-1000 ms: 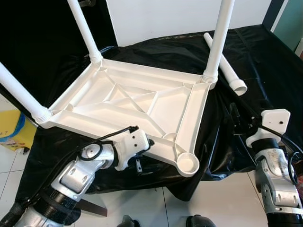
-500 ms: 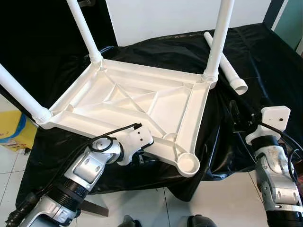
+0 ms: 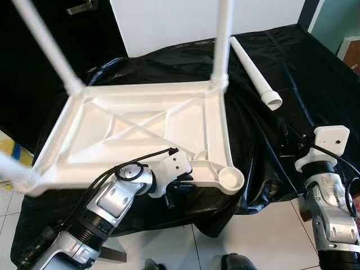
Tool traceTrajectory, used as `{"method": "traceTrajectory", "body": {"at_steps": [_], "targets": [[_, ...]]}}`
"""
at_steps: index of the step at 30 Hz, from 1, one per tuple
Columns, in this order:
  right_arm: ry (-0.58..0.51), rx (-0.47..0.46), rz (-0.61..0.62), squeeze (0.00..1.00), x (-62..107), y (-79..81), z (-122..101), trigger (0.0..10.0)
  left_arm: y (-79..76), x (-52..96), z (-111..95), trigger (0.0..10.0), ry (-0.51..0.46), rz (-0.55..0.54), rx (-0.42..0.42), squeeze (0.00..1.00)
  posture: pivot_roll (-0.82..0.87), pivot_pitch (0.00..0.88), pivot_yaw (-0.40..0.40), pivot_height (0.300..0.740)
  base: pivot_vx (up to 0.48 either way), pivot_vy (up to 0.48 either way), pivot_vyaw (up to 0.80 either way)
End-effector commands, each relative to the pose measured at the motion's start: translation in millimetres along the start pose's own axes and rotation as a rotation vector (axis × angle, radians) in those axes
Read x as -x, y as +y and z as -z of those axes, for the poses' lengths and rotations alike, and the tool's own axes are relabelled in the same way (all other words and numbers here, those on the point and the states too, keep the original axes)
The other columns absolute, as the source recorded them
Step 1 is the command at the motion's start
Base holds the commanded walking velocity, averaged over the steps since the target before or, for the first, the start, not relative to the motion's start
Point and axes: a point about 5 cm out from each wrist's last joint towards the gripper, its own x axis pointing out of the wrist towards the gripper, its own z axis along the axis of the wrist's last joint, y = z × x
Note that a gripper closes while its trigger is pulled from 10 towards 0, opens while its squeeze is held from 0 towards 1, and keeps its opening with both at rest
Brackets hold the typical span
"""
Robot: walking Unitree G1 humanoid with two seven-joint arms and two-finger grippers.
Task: Building children table
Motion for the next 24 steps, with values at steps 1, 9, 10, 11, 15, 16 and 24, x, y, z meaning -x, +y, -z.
{"method": "traceTrajectory", "body": {"at_steps": [1, 9, 10, 11, 15, 16, 24], "targets": [[0.002, 0.006, -0.003, 0.00, -1.3, 0.3, -1, 10.0, 7.5, 5.3, 6, 0.0, 0.016, -0.111, 0.033, 0.00, -0.14, 0.110, 0.094, 0.740, 0.000, 0.000, 0.00], [0.003, 0.007, -0.002, 0.00, -1.8, 0.3, -1, 10.0, 6.2, 2.1, -3, 10.0, -0.026, -0.116, -0.010, 0.00, -0.14, 0.110, 0.092, 0.740, 0.000, 0.000, 0.00], [0.003, 0.007, -0.002, 0.00, -2.0, 0.2, -1, 10.0, 5.6, 1.3, -6, 10.0, -0.041, -0.116, -0.023, 0.00, -0.14, 0.110, 0.092, 0.740, 0.000, 0.000, 0.00], [0.003, 0.007, -0.002, 0.00, -2.0, 0.2, -1, 10.0, 5.6, 1.3, -6, 10.0, -0.041, -0.116, -0.023, 0.00, -0.14, 0.110, 0.092, 0.740, 0.000, 0.000, 0.00], [0.003, 0.007, -0.002, 0.00, -2.5, 0.4, -1, 10.0, 2.9, 0.0, -13, 10.0, -0.085, -0.101, -0.038, 1.00, -0.14, 0.107, 0.092, 0.740, 0.000, 0.000, 0.00], [0.003, 0.007, -0.002, 0.00, -2.5, 0.4, -1, 10.0, 2.9, 0.0, -13, 10.0, -0.085, -0.101, -0.038, 1.00, -0.14, 0.107, 0.092, 0.740, 0.000, 0.000, 0.00], [0.007, 0.005, 0.014, 0.00, -3.7, -1.8, 1, 10.0, -7.1, 3.0, -29, 10.0, -0.179, -0.028, -0.060, 0.00, -0.14, 0.106, 0.100, 0.740, 0.000, 0.000, 0.00]]}}
